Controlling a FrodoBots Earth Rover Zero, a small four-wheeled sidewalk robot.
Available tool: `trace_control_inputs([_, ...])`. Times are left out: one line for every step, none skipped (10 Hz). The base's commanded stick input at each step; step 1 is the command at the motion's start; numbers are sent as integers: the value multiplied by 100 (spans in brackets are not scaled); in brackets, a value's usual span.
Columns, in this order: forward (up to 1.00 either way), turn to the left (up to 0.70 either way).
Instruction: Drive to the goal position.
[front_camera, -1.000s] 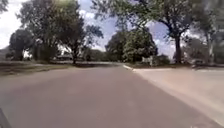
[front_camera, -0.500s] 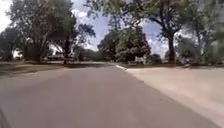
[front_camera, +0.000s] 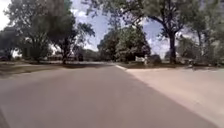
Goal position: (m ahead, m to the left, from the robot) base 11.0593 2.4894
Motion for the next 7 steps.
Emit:
trace_control_inputs([100, 0])
trace_control_inputs([100, 0])
trace_control_inputs([100, 0])
trace_control_inputs([100, 0])
trace_control_inputs([100, 0])
trace_control_inputs([100, 0])
trace_control_inputs([100, 0])
